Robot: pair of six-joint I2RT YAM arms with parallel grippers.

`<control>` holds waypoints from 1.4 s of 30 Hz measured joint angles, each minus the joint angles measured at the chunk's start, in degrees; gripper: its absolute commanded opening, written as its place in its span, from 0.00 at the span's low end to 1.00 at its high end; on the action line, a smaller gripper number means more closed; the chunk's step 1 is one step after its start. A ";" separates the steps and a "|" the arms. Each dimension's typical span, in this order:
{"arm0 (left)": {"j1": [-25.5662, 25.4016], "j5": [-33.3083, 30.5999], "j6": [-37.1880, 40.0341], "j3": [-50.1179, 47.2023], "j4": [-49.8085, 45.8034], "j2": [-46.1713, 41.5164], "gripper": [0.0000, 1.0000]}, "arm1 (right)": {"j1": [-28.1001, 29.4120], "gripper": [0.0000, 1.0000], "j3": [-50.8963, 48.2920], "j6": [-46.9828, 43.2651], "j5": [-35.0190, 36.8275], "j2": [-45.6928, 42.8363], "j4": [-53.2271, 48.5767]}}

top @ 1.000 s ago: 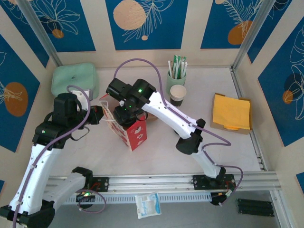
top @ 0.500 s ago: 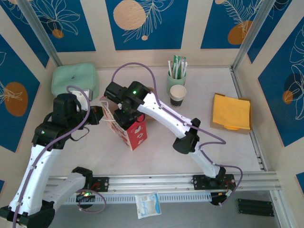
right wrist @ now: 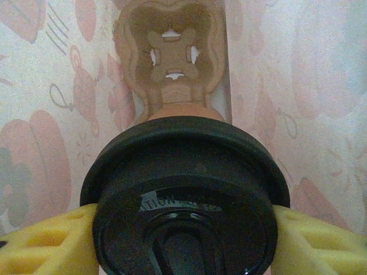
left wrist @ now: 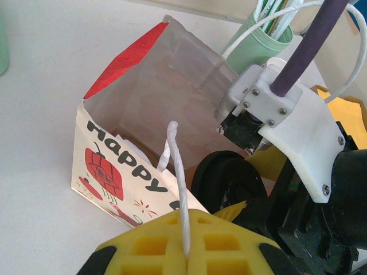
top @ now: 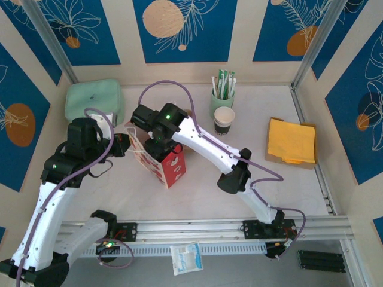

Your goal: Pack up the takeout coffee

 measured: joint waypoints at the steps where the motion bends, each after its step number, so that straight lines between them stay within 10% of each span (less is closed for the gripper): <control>1: 0.00 0.00 0.00 0.00 0.00 0.00 0.00 | 0.02 0.58 -0.09 -0.24 0.07 0.00 0.02; 42: 0.00 1.03 -0.11 0.00 0.17 0.09 0.00 | 0.15 0.58 -1.88 -4.46 -1.77 2.03 -0.79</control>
